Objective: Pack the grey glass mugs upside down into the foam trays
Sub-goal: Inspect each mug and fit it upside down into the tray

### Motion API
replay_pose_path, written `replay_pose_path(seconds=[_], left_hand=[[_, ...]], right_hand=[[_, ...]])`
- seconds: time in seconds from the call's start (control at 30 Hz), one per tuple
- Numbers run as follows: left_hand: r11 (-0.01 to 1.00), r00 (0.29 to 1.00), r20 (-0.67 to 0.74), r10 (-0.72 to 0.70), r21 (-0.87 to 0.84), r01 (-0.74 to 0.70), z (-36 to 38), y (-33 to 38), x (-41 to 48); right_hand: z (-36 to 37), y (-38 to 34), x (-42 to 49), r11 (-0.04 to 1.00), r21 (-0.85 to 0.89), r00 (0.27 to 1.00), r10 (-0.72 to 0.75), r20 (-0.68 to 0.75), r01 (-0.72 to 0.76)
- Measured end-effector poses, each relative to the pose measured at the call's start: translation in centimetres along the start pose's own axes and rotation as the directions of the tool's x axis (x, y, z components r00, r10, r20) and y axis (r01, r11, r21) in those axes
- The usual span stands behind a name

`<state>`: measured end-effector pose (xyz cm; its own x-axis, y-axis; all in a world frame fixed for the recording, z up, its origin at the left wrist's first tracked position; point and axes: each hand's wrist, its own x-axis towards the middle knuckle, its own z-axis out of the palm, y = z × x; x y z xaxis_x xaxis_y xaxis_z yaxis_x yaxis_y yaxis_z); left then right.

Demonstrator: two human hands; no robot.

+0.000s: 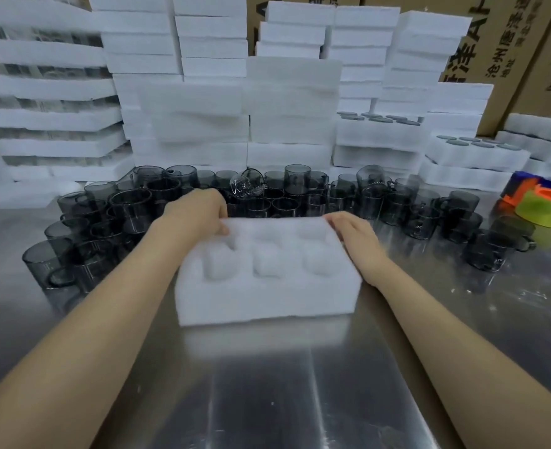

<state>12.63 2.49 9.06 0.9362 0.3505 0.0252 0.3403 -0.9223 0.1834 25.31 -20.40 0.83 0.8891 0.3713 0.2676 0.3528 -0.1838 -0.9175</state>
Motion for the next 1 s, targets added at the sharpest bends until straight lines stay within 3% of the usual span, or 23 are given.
replay_pose_path(seconds=[0.1,0.17,0.23,0.33,0.47,0.53,0.63,0.7,0.8,0.83,0.9,0.93,0.97,1.0], left_hand=[[0.997,0.995,-0.092,0.041,-0.054,-0.046,-0.9,-0.3,0.4],[0.992,0.994,-0.068,0.083,-0.087,-0.089,-1.7,0.2,0.1],[0.995,0.993,0.068,0.096,-0.006,-0.096,-1.9,0.9,-0.2],[0.987,0.966,0.255,0.045,0.14,-0.082,-2.0,1.7,-0.9],[0.976,0.948,0.309,0.077,0.17,-0.134,-2.5,2.4,-1.6],[0.972,0.942,0.326,0.074,0.188,-0.141,-2.5,2.8,-1.7],[0.971,0.933,0.35,0.08,0.182,-0.152,-2.2,3.2,-1.8],[0.974,0.928,0.362,0.09,0.162,-0.157,-1.8,3.7,-1.8],[0.967,0.937,0.336,0.1,0.19,-0.171,-1.1,4.7,-2.2],[0.971,0.944,0.299,0.137,0.149,-0.188,-0.7,4.9,-2.0],[0.957,0.965,0.091,0.246,-0.181,-0.227,0.0,5.3,-1.2],[0.877,0.967,-0.045,0.249,-0.413,-0.245,0.3,5.7,-1.0],[0.727,0.973,-0.143,0.182,-0.646,-0.231,0.6,6.2,-0.8],[0.514,0.981,-0.169,0.092,-0.836,-0.192,0.9,6.7,-0.8]], right_hand=[[0.3,0.7,1.1,0.939,-0.293,0.955,-0.239,-0.177,0.181],[0.4,1.2,2.1,0.843,-0.492,0.925,-0.341,-0.17,0.22],[0.7,1.7,3.4,0.741,-0.631,0.926,-0.366,-0.092,0.23],[1.5,2.0,5.1,0.764,-0.615,0.957,-0.285,-0.051,0.195],[1.3,2.8,5.9,0.71,-0.673,0.952,-0.304,-0.027,0.207],[1.2,2.5,5.5,0.792,-0.566,0.943,-0.323,-0.075,0.227],[0.5,1.6,4.6,0.831,-0.467,0.878,-0.432,-0.203,0.301],[-0.9,-0.4,3.6,0.937,-0.235,0.901,-0.322,-0.292,0.258],[-3.1,-4.6,2.2,0.959,0.158,0.955,-0.197,-0.221,0.234],[-3.4,-5.8,1.7,0.946,0.198,0.957,-0.22,-0.19,0.257],[-2.8,-7.7,0.8,0.93,0.071,0.918,-0.341,-0.202,0.361],[-1.9,-8.3,0.2,0.91,-0.016,0.886,-0.407,-0.222,0.414],[-0.9,-8.4,-0.2,0.89,-0.077,0.859,-0.453,-0.239,0.448],[0.2,-8.4,-0.6,0.876,-0.118,0.842,-0.482,-0.242,0.468]])
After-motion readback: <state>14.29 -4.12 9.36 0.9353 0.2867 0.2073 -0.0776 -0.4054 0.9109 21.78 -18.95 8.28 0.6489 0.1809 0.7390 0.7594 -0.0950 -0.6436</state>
